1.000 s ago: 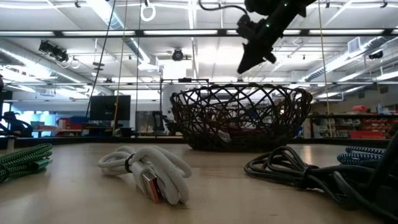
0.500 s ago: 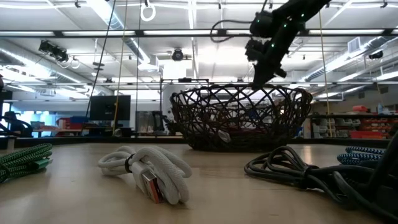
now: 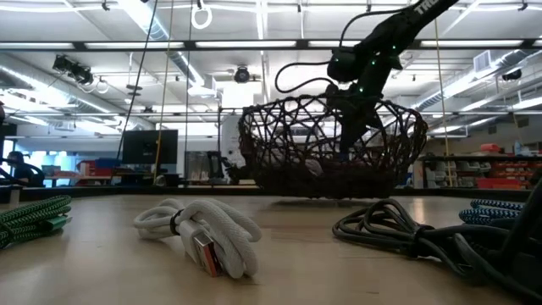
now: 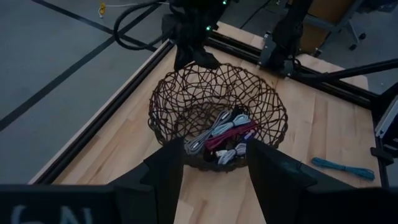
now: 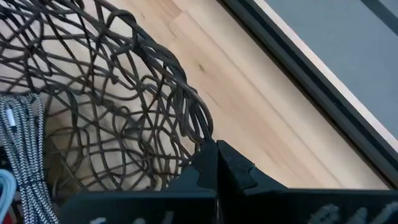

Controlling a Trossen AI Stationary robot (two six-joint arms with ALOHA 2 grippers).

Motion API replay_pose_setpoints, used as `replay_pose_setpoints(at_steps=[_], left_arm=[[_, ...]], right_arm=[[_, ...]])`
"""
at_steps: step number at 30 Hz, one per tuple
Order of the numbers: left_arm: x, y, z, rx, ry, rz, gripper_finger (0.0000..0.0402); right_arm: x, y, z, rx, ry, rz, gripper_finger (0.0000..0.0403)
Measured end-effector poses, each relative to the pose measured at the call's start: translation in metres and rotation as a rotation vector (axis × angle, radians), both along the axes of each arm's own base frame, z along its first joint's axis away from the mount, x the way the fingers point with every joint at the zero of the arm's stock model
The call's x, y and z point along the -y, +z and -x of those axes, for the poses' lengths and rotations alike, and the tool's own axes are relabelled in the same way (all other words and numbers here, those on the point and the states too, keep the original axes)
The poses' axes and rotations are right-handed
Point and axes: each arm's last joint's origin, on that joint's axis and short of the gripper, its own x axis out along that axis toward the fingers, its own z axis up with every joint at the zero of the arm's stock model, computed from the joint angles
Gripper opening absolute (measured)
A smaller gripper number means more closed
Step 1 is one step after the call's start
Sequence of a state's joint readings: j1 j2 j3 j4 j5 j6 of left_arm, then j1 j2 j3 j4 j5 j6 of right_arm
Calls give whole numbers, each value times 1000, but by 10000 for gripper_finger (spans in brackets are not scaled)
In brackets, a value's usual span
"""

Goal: Pick and place USB-C Cables
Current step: Adjust the black mesh basket

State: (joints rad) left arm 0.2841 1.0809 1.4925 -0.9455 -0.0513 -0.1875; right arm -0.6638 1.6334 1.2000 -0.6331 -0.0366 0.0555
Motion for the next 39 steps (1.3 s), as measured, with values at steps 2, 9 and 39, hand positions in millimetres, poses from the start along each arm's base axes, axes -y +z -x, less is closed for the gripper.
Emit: replay_pose_setpoints(at_steps=[2, 9, 39], left_arm=[[0, -1, 0, -6, 0, 2, 180], [0, -1, 0, -10, 0, 3, 180], [0, -1, 0, -8, 2, 6, 180]], right_arm=[[-1, 2, -1, 19, 4, 0, 0], [-10, 21, 2, 101, 20, 20, 0], [19, -2, 19, 32, -47, -64, 0]])
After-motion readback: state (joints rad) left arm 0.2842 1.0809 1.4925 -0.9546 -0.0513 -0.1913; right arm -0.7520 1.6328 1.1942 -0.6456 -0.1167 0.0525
